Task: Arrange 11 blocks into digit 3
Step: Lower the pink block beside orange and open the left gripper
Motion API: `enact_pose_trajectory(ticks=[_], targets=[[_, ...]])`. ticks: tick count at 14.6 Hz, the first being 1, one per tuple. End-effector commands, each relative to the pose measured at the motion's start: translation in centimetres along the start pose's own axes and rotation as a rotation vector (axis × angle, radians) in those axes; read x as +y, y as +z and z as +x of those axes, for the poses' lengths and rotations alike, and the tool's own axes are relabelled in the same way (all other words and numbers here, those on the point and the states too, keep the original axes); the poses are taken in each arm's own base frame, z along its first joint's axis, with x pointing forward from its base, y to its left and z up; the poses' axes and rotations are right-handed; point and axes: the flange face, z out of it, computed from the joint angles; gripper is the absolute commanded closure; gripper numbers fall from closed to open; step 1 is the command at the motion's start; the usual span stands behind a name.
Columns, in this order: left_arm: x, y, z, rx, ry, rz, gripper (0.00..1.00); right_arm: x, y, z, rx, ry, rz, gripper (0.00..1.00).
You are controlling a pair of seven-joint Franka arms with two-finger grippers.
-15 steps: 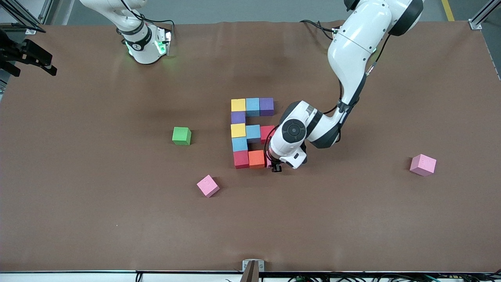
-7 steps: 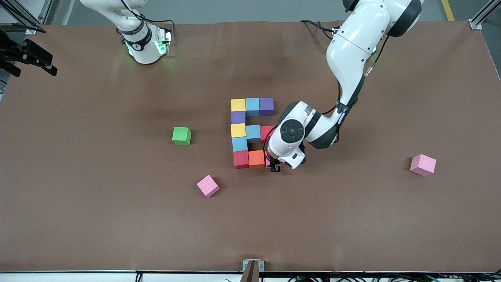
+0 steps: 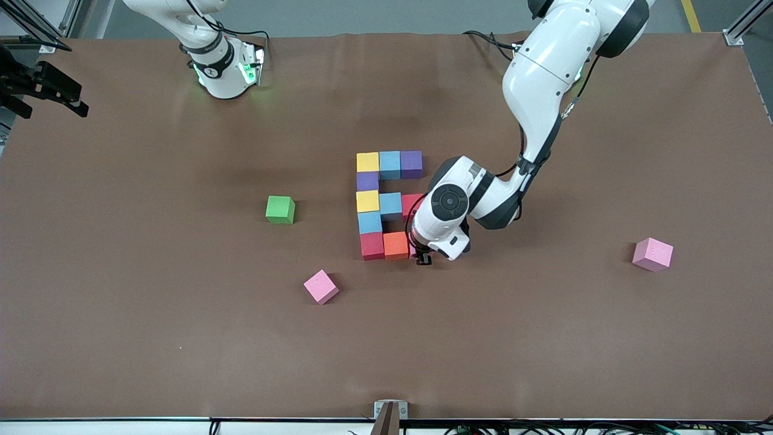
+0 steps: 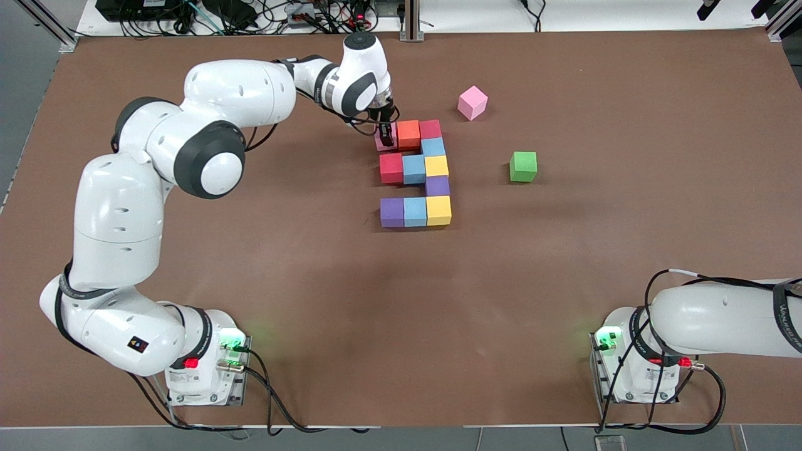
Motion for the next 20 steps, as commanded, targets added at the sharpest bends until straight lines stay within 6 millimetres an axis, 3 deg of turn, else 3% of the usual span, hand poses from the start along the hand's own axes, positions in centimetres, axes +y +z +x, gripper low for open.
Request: enact_pose_trajectory(ticks=[1, 7, 10, 14, 15, 16, 20], targets=[[0.2, 0.3, -0.7, 0.016, 0.008, -0.011, 0.85, -0.5, 0.0, -0.6, 0.007, -0.022, -0.037, 0.0], [0.3, 0.5, -0.7, 0.016, 0.007, -0.011, 0.84, -0.1, 0.2, -0.6, 0.0, -0.074, -0.025, 0.0], [0.3, 0.8, -0.6, 0.017, 0.008, -0.008, 0.74, 0.0, 0.3, -0.7, -0.003, -0.068, -0.007, 0.0], [0.4, 0.8, -0.6, 0.012, 0.006, -0.012, 0.41, -0.1, 0.3, -0.8, -0.003, -0.062, -0.004, 0.0], [0.3, 0.9, -0.7, 0.013, 0.007, -0.011, 0.27, -0.1, 0.3, -0.8, -0.003, -0.064, -0.004, 0.0], [0.2, 1.0, -0.7, 0.017, 0.012, -0.012, 0.0, -0.1, 0.3, -0.8, -0.003, -0.064, -0.004, 0.0], [-0.5, 0.6, -1.6, 0.028, 0.047, -0.029, 0.0, -0.1, 0.2, -0.7, -0.001, -0.065, -0.004, 0.0]])
